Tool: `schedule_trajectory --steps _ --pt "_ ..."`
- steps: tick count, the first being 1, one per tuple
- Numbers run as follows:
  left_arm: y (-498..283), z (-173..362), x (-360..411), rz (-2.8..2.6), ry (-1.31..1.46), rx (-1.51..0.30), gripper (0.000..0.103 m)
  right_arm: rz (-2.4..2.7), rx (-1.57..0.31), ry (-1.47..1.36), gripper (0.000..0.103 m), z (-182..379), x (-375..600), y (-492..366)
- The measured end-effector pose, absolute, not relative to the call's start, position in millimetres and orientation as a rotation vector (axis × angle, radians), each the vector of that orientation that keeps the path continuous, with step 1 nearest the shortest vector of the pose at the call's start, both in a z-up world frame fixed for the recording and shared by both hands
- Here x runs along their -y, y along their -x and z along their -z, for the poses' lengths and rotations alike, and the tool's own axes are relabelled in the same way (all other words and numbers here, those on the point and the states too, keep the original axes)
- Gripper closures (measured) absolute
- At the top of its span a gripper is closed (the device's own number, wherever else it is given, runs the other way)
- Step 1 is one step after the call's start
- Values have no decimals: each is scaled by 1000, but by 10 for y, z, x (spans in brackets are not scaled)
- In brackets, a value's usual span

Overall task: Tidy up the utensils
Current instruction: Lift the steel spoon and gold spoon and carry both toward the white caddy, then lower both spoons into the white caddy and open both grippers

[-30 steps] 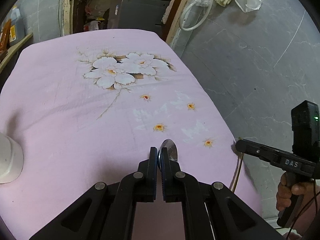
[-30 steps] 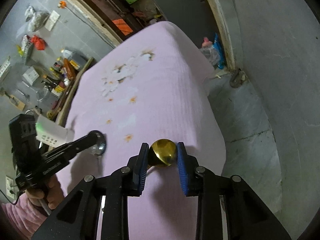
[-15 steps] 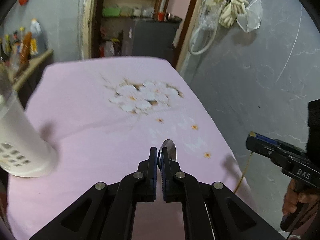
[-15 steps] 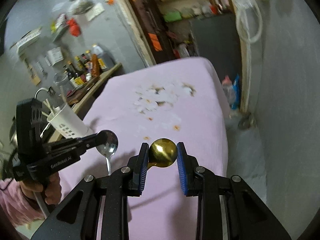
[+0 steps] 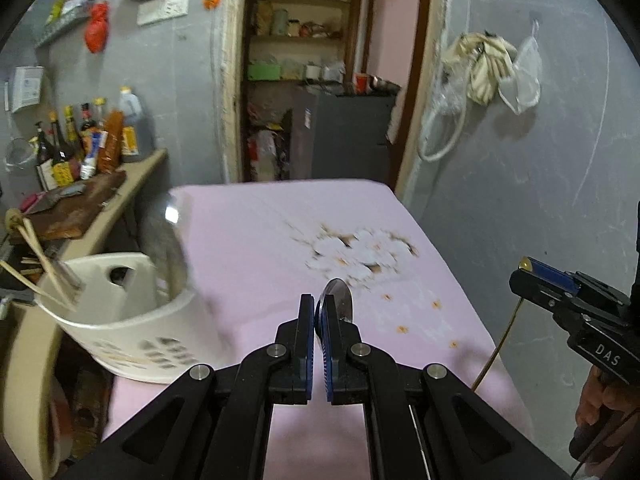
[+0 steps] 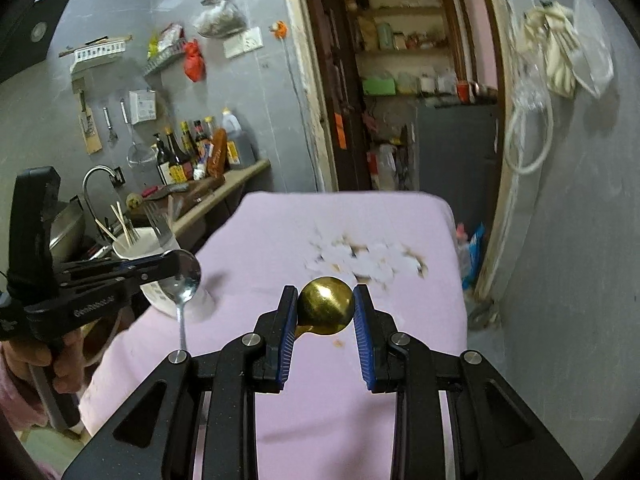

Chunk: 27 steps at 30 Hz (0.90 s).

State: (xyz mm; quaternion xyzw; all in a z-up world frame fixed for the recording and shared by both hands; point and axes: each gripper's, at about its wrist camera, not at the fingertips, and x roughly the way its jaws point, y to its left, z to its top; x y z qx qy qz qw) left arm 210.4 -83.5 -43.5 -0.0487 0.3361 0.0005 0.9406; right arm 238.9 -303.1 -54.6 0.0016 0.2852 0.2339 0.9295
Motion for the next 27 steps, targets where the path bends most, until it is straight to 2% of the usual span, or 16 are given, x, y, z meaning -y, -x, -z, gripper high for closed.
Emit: schedule_trajectory --steps 17,27 --pt "-1693 -452 -458 -167 74 -485 99 -530 -379 41 78 -404 1531 -2293" --pt "-1665 -643 -1317 -310 40 -393 99 -467 -301 159 78 -558 826 -2332"
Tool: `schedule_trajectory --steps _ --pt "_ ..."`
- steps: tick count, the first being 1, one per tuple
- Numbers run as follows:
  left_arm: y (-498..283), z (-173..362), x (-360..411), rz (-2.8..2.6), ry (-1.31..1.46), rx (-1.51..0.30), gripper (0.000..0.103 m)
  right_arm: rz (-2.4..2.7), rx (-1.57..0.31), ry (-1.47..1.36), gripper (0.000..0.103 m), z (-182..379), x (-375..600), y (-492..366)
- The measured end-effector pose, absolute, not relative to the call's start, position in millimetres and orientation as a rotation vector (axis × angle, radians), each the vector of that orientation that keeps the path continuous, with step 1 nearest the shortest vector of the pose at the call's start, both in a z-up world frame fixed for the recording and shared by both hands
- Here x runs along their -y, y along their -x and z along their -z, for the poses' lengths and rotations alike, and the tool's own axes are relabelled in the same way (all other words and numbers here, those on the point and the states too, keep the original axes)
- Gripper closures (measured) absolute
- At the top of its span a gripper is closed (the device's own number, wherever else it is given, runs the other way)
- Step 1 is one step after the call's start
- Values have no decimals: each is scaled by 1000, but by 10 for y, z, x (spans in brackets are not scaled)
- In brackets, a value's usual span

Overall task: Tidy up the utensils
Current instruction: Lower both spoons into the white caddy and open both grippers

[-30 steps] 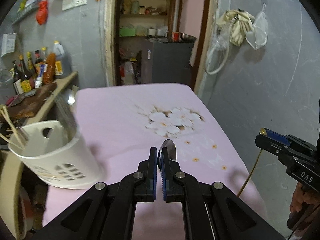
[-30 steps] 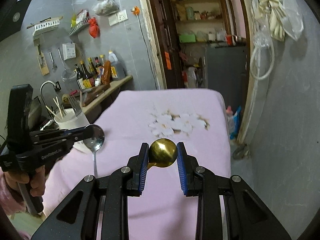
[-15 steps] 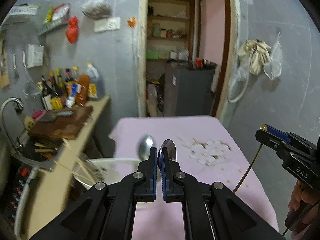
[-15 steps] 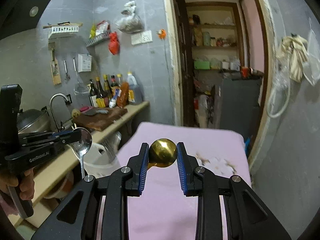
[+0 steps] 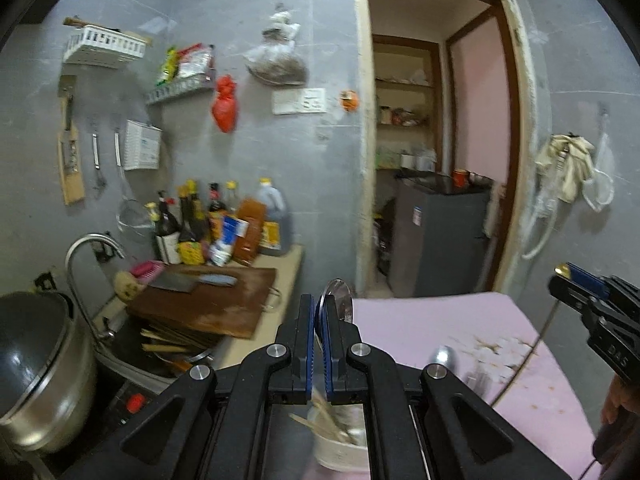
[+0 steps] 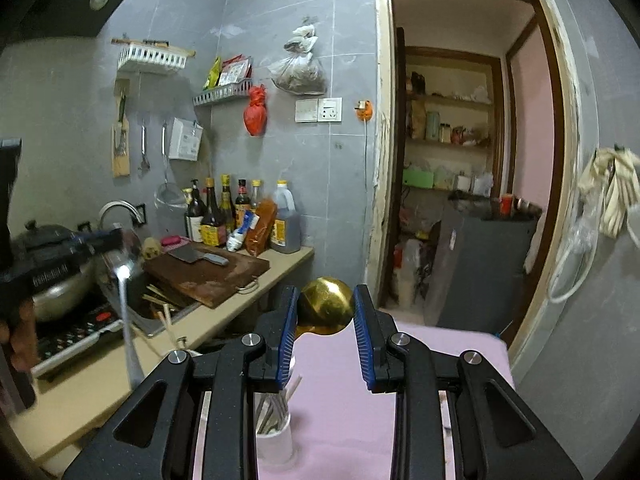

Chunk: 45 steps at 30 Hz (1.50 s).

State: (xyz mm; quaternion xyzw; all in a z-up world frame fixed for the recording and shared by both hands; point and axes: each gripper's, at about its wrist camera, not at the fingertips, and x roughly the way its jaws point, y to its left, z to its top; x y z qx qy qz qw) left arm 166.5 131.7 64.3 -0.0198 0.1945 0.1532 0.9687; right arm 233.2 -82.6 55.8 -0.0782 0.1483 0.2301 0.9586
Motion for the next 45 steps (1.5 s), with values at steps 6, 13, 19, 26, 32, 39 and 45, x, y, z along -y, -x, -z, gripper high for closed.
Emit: schedule_trajectory --steps 6,13,19,26,32,39,45 --pt "-1909 -502 -1543 -341 -10 -388 99 -407 -311 265 78 -435 546 -2351" --pt "-2102 -193 -1548 -328 -45 -406 99 -378 -324 415 78 -245 240 -2312" --pt "-2172 48 -1454 -325 -86 -410 99 -375 -338 463 78 -116 73 -2293" --pt "-2163 218 -1354 -330 -129 -402 99 -365 -379 441 78 14 67 -2333" --pt "-2169 237 -1316 -290 -137 -421 98 -367 -394 416 78 71 41 -2362" --pt "-2194 295 -1458 -136 68 -528 93 -362 -438 375 77 107 74 -2353" --pt "-2179 402 -1536 -70 173 -576 87 -373 -447 341 69 133 139 -2300"
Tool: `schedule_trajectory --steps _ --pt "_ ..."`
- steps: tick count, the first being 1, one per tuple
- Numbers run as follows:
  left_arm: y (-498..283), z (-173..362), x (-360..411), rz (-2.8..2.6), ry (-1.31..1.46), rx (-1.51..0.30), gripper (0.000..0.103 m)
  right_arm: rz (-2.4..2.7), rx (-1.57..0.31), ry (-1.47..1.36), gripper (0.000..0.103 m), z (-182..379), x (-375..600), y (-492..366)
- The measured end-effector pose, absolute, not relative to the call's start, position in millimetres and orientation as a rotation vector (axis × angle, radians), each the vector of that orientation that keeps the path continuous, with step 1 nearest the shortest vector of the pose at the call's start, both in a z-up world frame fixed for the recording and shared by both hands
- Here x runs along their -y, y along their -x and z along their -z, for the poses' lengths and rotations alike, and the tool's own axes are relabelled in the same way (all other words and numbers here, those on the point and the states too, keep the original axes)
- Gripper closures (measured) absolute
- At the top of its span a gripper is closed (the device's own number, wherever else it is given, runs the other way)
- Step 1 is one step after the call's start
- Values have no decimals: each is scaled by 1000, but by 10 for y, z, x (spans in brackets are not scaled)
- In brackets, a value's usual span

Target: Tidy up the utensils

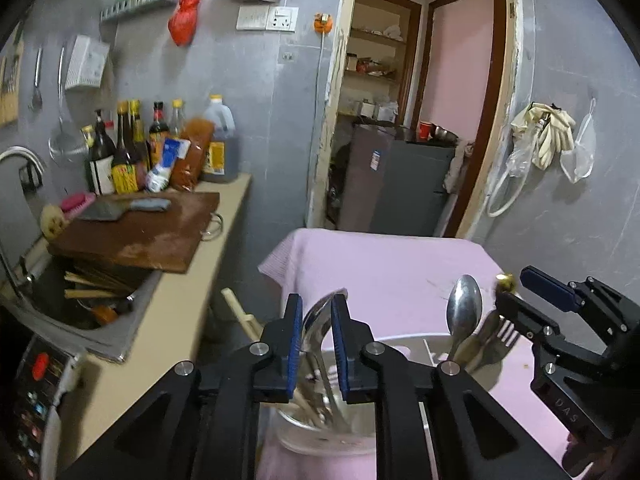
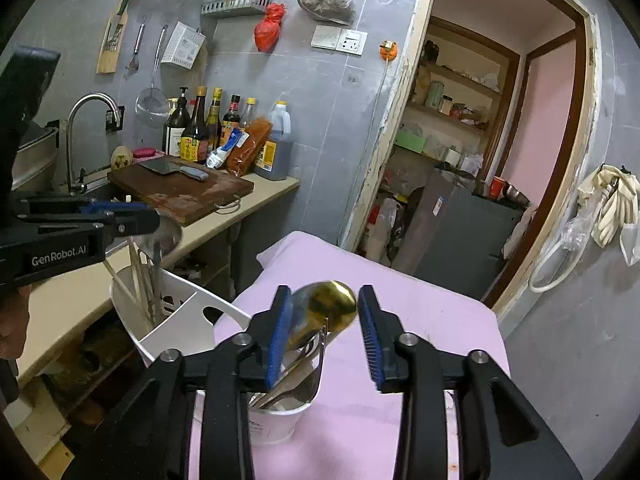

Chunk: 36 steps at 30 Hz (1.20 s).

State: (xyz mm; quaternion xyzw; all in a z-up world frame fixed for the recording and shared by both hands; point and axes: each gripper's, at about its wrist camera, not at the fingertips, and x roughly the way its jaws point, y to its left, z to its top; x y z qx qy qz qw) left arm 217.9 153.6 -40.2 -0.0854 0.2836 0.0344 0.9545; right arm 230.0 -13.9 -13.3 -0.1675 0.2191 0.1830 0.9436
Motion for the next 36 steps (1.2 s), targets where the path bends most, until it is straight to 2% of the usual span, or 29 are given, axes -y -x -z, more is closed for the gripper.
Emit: schedule_trajectory --steps 5,7,12,13,15,18,21,27,31,36 --pt "-2104 378 -1599 -54 242 -564 74 -370 -449 301 66 99 219 -2249" --pt "-2086 352 -1613 -56 261 -558 70 -365 -442 289 60 67 266 -2219" --pt "-1994 278 -1572 -55 284 -525 50 -332 -421 223 52 -43 469 -2134" --pt "-1973 259 -1551 -53 283 -517 47 -324 -416 206 48 -68 520 -2119" --pt "-1916 216 -1486 -51 274 -500 35 -297 -397 159 40 -119 658 -2067" --pt "-1834 154 -1389 -53 252 -476 21 -274 -380 114 31 -177 838 -2000" --pt "-1719 95 -1276 -65 243 -450 11 -261 -374 76 23 -210 1026 -1913" --pt "-1443 44 -1111 -91 283 -406 2 -261 -373 13 11 -230 1414 -1687" --pt "-1223 34 -959 -121 285 -396 1 -237 -361 -24 1 -233 1665 -1479" --pt "-965 17 -763 -130 256 -398 1 -238 -360 -33 1 -211 1860 -1227"
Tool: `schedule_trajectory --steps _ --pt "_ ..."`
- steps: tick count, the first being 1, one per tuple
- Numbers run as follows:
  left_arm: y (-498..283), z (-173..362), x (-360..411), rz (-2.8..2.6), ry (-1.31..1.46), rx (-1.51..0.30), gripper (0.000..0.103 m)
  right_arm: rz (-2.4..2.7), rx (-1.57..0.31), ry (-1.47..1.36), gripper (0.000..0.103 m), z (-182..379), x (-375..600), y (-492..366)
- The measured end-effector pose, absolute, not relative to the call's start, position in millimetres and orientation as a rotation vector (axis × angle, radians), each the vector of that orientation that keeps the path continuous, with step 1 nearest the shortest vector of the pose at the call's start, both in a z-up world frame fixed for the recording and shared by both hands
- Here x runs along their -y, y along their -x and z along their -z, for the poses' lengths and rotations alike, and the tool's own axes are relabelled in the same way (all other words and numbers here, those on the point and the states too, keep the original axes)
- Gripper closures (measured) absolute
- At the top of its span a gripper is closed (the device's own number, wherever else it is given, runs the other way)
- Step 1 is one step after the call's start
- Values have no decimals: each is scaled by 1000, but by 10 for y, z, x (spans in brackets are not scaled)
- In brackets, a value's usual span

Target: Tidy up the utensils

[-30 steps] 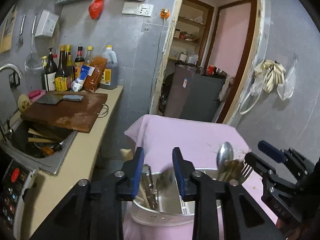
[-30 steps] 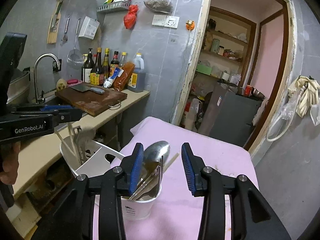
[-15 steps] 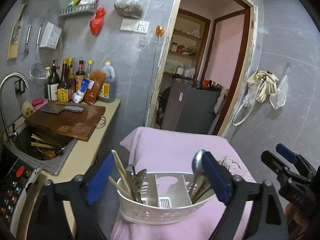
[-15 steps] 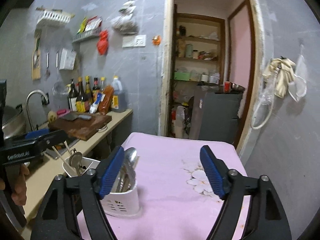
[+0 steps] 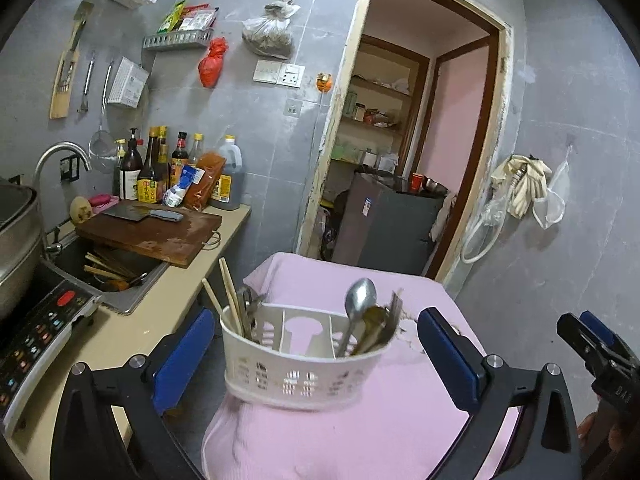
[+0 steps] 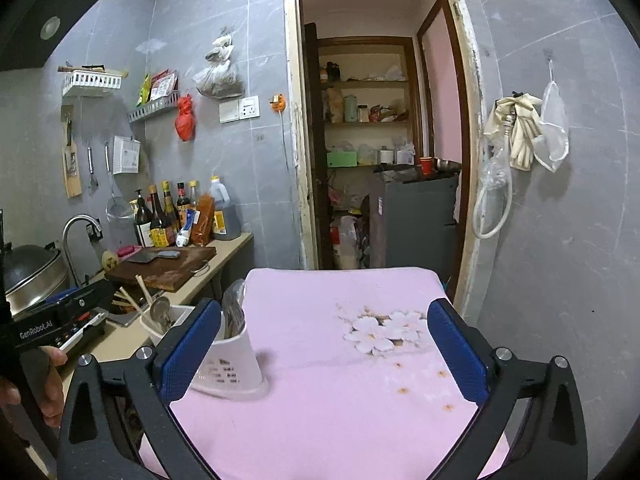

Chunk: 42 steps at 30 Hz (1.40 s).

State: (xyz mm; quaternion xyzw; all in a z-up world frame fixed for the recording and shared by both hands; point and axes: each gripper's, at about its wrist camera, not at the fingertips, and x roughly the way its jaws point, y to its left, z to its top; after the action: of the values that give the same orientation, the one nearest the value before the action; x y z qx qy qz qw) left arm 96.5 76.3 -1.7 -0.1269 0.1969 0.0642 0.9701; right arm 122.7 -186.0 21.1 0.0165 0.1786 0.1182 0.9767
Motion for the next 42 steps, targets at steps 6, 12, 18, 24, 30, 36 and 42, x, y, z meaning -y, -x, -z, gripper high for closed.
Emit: schedule_trajectory --steps 6,12,18,24,30,36,42 --pt "-697 29 -580 -123 213 -416 1 -244 -373 -38 1 -150 1986 -945" --pt "-452 92 -468 -122 212 -440 1 -255 -382 -32 1 -87 2093 -697" --pt "-307 132 -368 -120 187 -456 1 -243 -398 -48 1 -14 2223 -563" --pt "-214 130 -314 -122 178 -452 1 -241 -427 -74 1 86 2283 -469" --pt "-145 129 -256 -123 158 -448 1 -237 -424 -76 1 104 2308 -427" --pt "-129 110 -228 -121 154 -440 1 -237 -417 -75 1 83 2316 -417" --pt "-125 107 -208 -122 151 -440 1 -237 -417 -74 1 72 2317 -422"
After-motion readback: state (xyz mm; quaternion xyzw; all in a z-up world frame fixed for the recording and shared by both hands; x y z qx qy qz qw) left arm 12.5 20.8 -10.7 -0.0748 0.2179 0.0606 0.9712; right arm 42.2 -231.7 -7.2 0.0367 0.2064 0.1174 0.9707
